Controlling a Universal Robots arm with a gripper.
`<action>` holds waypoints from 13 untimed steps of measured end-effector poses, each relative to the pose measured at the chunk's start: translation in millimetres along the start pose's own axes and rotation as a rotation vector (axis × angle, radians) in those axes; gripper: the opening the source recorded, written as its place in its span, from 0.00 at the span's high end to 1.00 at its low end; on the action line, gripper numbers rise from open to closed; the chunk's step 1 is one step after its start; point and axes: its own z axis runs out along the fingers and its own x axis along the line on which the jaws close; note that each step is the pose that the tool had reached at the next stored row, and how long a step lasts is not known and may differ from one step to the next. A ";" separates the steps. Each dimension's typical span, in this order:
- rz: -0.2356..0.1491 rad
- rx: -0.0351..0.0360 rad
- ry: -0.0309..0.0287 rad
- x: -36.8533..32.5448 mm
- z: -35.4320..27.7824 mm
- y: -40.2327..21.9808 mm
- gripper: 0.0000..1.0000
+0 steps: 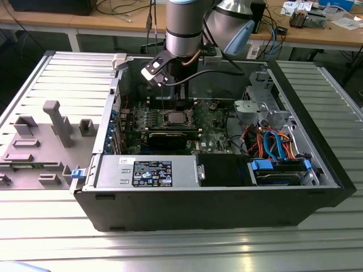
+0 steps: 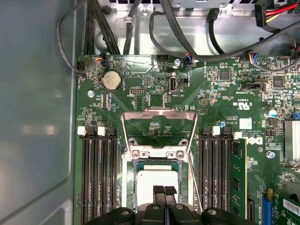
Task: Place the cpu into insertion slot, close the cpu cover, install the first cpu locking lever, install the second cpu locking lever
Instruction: 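Close the cpu cover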
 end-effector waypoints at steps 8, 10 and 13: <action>0.000 0.0000 0.0000 0.0 -4.6 0.1 0.89; 0.000 0.0000 0.0000 0.0 -4.7 0.1 0.89; 0.000 0.0000 -0.0002 0.0 -5.0 0.1 0.89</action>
